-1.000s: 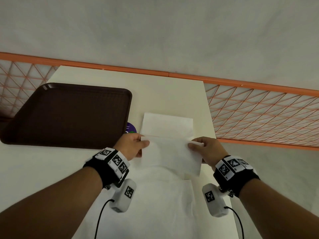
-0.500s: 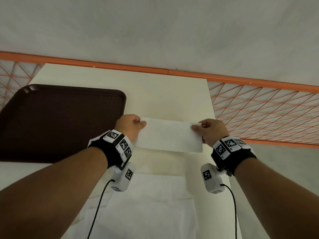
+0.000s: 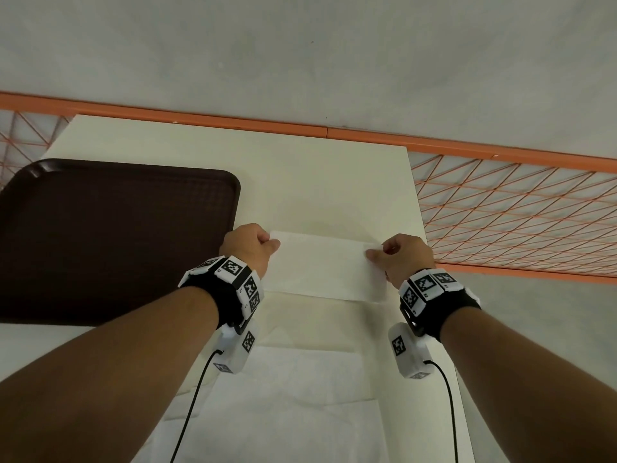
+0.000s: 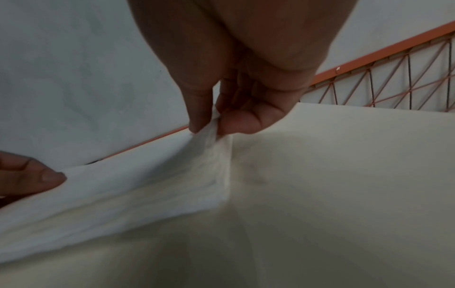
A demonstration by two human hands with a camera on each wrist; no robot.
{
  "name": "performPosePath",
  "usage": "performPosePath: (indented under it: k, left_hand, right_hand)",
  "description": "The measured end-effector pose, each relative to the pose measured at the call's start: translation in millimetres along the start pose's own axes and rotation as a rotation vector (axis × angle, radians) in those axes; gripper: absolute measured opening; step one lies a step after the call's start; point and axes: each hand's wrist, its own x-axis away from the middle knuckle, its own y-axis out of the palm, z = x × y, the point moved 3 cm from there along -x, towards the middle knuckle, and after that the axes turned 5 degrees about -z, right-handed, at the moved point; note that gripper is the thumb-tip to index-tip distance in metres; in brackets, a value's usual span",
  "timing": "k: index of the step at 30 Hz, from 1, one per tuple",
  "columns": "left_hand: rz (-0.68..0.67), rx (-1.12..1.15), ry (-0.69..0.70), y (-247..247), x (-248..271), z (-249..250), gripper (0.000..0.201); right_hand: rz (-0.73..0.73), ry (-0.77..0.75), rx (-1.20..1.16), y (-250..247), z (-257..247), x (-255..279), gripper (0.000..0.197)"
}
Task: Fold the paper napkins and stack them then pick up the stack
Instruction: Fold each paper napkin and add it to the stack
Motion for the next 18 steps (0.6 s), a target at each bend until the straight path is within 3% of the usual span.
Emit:
performPosePath:
  k: [7, 10, 14, 18]
  left_hand:
    - [0.058, -0.023, -0.007, -21, 13, -1, 0.02]
    - [0.006, -0.065, 0.061, -29, 28, -2, 0.017]
    - [-0.133, -0.097, 0.171, -33, 62, -6, 0.014]
    - [-0.255, -0.184, 0.194, -31, 96, -16, 0.014]
  right_hand:
    - [0.051, 0.013, 0.115, -15, 1, 19, 0.044]
    - [0.087, -0.055, 0.157, -20, -6, 45, 0.04]
    - [-0.082, -0.216, 0.201, 0, -14, 97, 0.02]
    - [-0.346, -0.338, 0.413, 40, -9, 151, 0.024]
